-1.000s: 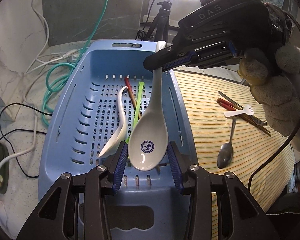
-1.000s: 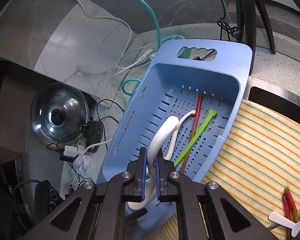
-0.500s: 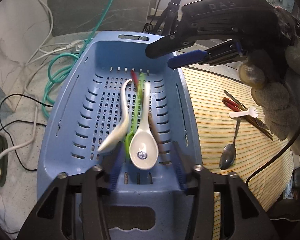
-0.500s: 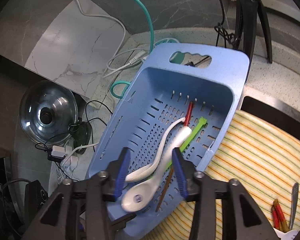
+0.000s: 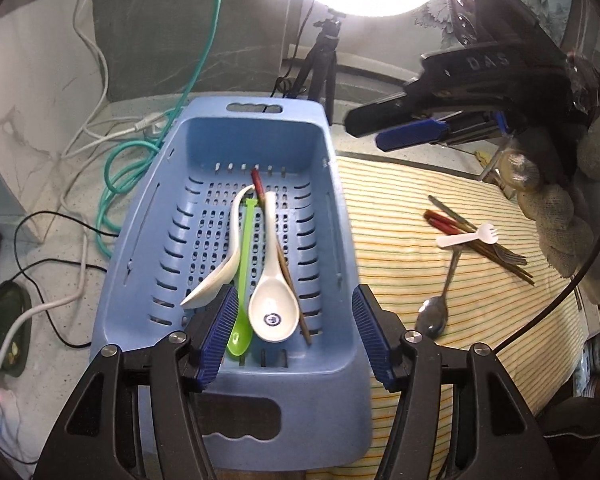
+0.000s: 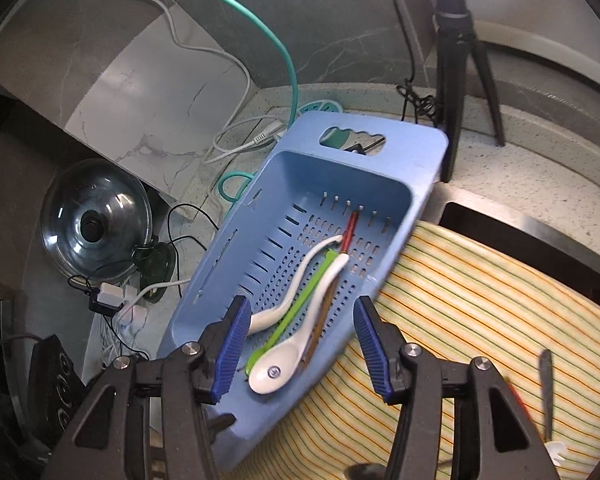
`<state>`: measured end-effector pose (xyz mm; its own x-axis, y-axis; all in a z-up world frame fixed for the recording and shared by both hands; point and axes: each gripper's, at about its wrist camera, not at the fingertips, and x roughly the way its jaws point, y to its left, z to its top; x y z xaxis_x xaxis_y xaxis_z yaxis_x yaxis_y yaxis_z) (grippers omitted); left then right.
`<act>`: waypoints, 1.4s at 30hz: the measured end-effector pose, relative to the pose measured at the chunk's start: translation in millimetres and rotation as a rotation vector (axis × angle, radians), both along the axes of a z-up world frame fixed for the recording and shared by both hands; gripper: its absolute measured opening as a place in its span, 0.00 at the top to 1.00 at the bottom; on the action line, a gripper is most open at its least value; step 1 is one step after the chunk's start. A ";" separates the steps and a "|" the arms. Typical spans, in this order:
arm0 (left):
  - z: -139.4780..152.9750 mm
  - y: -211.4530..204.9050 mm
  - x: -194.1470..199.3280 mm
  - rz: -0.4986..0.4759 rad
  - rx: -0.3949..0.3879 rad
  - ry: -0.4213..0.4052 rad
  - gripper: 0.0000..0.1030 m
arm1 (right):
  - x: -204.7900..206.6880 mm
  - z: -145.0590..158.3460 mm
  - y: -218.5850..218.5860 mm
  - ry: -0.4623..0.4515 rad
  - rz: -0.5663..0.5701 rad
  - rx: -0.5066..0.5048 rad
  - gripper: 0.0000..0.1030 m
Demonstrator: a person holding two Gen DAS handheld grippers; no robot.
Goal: Organize utensils
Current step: 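Move the left gripper to the metal spoon and close on its bowl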
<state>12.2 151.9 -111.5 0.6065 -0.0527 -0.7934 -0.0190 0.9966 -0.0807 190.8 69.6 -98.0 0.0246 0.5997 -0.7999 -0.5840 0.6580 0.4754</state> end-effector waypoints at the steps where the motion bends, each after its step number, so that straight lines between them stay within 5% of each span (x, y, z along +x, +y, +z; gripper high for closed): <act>1: 2.8 -3.7 -2.1 -0.006 0.001 -0.012 0.43 | -1.9 4.6 -11.0 -0.009 -0.005 0.005 0.52; 9: 5.4 -49.0 -7.1 -0.121 0.038 -0.043 0.43 | -17.0 23.0 -117.6 -0.067 -0.120 0.030 0.52; 20: -32.9 -114.2 4.8 -0.286 0.038 0.023 0.43 | -36.9 15.5 -220.1 -0.052 -0.269 0.025 0.52; 42: -84.5 -130.8 28.6 -0.322 0.150 0.160 0.43 | -44.7 -85.1 -171.7 0.275 -0.326 0.052 0.58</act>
<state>40.8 21.2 -196.0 0.4462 -0.0963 -0.8897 0.2957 0.9542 0.0451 146.1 -102.1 -183.1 0.0099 0.6351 -0.7724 -0.1962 0.7586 0.6213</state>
